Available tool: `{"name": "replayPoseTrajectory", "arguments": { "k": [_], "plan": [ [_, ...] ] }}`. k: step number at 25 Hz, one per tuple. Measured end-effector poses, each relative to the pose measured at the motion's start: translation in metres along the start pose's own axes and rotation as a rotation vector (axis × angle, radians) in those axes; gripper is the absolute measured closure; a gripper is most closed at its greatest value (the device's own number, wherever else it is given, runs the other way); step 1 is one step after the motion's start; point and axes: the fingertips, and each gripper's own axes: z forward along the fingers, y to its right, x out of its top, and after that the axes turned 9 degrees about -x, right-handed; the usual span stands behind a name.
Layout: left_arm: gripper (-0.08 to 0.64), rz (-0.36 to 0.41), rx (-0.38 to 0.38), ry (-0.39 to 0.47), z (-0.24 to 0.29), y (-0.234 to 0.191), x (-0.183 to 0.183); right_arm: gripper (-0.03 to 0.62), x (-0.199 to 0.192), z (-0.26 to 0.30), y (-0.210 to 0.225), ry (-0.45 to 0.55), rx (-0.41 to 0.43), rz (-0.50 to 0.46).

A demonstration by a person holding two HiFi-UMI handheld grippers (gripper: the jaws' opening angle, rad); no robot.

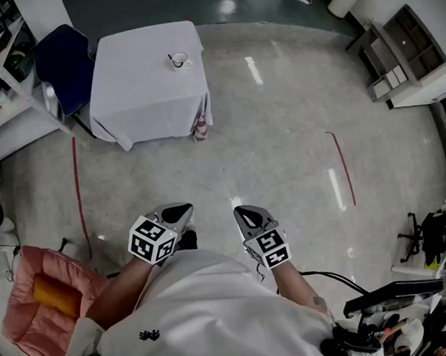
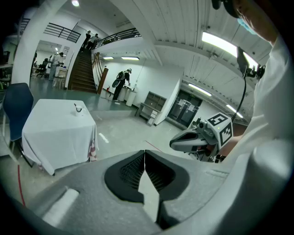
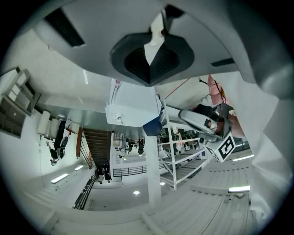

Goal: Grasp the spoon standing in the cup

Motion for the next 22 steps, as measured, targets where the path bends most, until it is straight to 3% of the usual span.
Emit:
{"name": "replayPoseTrajectory", "arguments": {
  "k": [4,7,10,15,18,22],
  "plan": [
    [0.548,0.036,-0.017,0.049,0.01,-0.042,0.059,0.586,0.052,0.041,0.021,0.006,0.02,-0.045],
    [0.548,0.02,-0.033,0.063,0.015,-0.076,0.091,0.586,0.084,0.072,0.04,0.025,0.007,-0.054],
    [0.548,0.021,-0.002,0.066,0.018,-0.112,0.109,0.584,0.108,0.101,0.053,0.041,0.012,-0.025],
    [0.546,-0.041,0.023,0.061,0.039,-0.17,0.127,0.575,0.133,0.156,0.097,0.038,0.025,-0.029],
    [0.546,-0.075,0.08,0.071,0.061,-0.204,0.145,0.522,0.146,0.189,0.135,0.048,0.062,-0.038],
    [0.54,-0.132,0.195,0.112,0.095,-0.259,0.188,0.517,0.172,0.233,0.199,0.062,0.125,-0.055]
  ]
}}
